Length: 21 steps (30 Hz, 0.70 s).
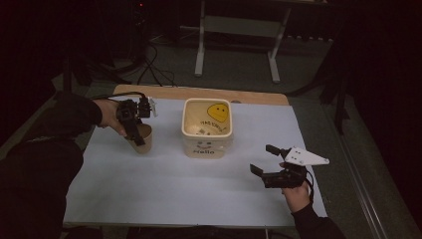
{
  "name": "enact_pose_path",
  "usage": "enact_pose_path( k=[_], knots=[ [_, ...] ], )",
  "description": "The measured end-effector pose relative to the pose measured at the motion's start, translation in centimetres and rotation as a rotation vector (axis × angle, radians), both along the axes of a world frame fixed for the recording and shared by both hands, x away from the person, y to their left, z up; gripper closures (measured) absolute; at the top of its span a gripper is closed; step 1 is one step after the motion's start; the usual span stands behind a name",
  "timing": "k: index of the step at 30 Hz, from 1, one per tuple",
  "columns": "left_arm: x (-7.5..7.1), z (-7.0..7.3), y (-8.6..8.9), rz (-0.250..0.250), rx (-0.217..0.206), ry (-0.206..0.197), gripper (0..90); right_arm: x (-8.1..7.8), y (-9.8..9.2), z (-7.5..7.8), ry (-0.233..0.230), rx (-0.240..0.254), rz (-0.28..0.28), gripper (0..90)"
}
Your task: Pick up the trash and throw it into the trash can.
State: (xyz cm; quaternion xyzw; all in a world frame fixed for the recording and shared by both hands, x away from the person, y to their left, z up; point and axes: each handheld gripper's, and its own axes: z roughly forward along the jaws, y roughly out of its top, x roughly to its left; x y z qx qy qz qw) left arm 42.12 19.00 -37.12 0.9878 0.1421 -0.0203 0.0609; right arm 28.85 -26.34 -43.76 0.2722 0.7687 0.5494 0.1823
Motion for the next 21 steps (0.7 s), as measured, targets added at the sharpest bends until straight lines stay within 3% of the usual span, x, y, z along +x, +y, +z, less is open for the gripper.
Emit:
enact_pose_path(
  k=[21],
  knots=[
    [0.5, 4.7, -2.4, -0.045, 0.001, -0.039, 33.1, 0.1, 0.1, -0.1, 0.005, -0.004, 0.008, 10.2]
  ],
)
